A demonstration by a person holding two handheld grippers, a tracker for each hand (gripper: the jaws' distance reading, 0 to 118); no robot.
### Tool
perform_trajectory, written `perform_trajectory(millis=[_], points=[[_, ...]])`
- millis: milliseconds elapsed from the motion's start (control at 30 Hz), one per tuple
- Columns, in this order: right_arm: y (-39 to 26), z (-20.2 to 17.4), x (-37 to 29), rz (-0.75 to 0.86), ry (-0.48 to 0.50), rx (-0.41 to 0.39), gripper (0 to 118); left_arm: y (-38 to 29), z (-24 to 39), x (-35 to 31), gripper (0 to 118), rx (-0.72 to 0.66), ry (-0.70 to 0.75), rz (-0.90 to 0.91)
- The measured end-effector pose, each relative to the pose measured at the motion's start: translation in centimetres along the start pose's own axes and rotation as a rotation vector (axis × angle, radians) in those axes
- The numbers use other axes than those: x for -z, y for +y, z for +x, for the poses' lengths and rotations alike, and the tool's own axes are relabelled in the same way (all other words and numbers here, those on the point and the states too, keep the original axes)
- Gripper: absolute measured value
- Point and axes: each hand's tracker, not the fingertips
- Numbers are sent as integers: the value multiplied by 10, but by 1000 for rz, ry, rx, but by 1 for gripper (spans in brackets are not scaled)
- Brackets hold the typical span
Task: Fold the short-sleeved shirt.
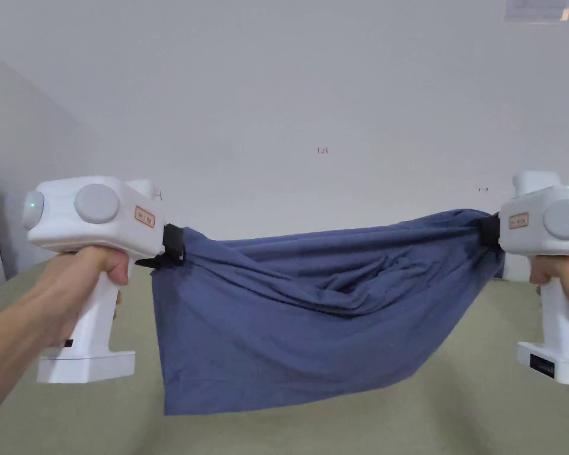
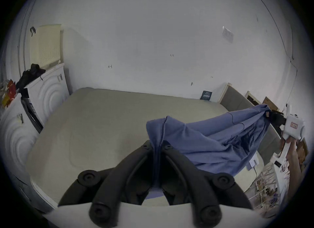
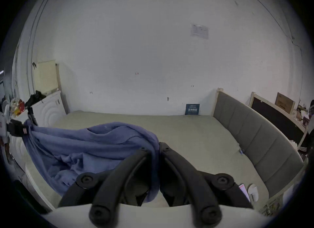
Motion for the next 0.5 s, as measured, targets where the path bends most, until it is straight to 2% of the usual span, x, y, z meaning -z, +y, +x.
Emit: perform_trajectory(millis=[267, 500], points=[[21, -1, 48, -9, -37, -20, 7, 34, 3, 46, 7, 18, 33, 15], [35, -16, 122, 3, -27, -57, 7, 74, 7, 120, 7, 95, 165, 78]])
